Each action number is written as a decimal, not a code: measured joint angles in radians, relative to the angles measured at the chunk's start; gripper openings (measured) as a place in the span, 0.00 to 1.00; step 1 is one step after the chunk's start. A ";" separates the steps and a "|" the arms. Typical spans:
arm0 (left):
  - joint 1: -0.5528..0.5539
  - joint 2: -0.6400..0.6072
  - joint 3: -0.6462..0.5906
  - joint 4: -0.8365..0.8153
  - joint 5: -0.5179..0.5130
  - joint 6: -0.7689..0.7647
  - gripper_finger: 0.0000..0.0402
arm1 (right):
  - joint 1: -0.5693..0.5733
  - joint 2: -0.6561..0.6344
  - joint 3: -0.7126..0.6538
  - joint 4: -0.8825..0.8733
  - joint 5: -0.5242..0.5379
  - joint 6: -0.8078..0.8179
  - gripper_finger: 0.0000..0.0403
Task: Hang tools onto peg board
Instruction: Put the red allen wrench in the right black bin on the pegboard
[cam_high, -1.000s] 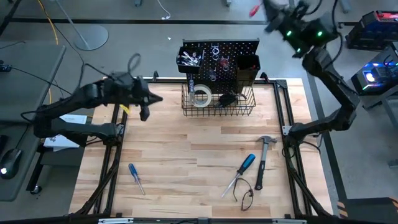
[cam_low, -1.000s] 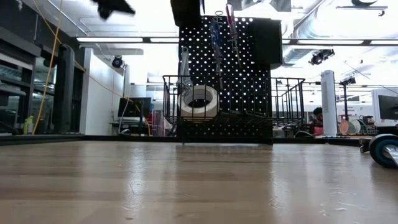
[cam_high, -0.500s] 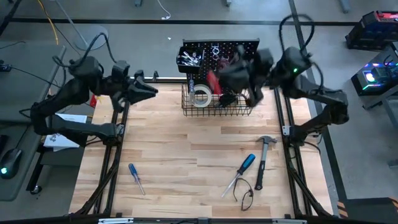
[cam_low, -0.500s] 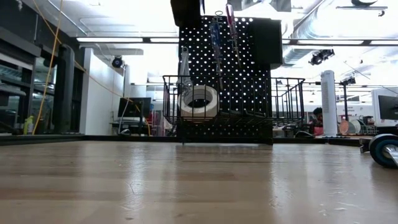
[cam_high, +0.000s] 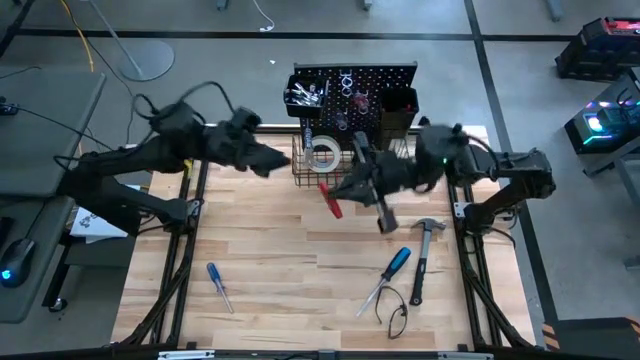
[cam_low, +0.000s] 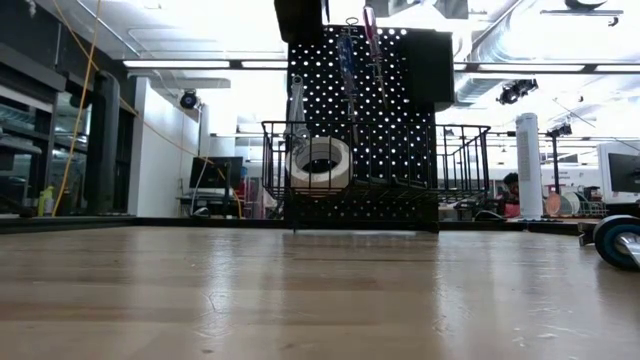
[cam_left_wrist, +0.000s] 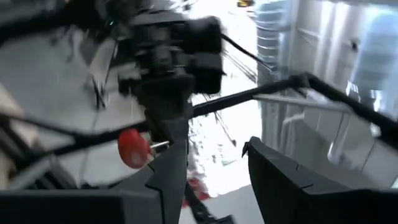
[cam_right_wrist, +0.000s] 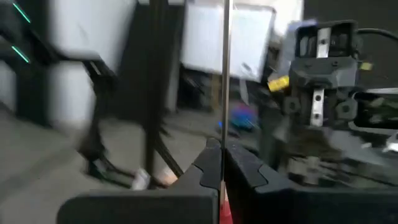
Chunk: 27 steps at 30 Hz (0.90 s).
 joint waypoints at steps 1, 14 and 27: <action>-0.008 0.012 0.000 -0.004 0.000 -0.046 0.38 | 0.020 0.007 0.014 -0.043 0.061 -0.046 0.00; -0.081 0.020 -0.001 -0.166 0.135 -0.152 0.38 | 0.171 0.263 0.329 -0.476 0.602 -0.381 0.00; -0.114 -0.085 0.000 -0.603 0.121 -0.079 0.38 | 0.176 0.507 0.559 -0.681 0.906 -0.503 0.00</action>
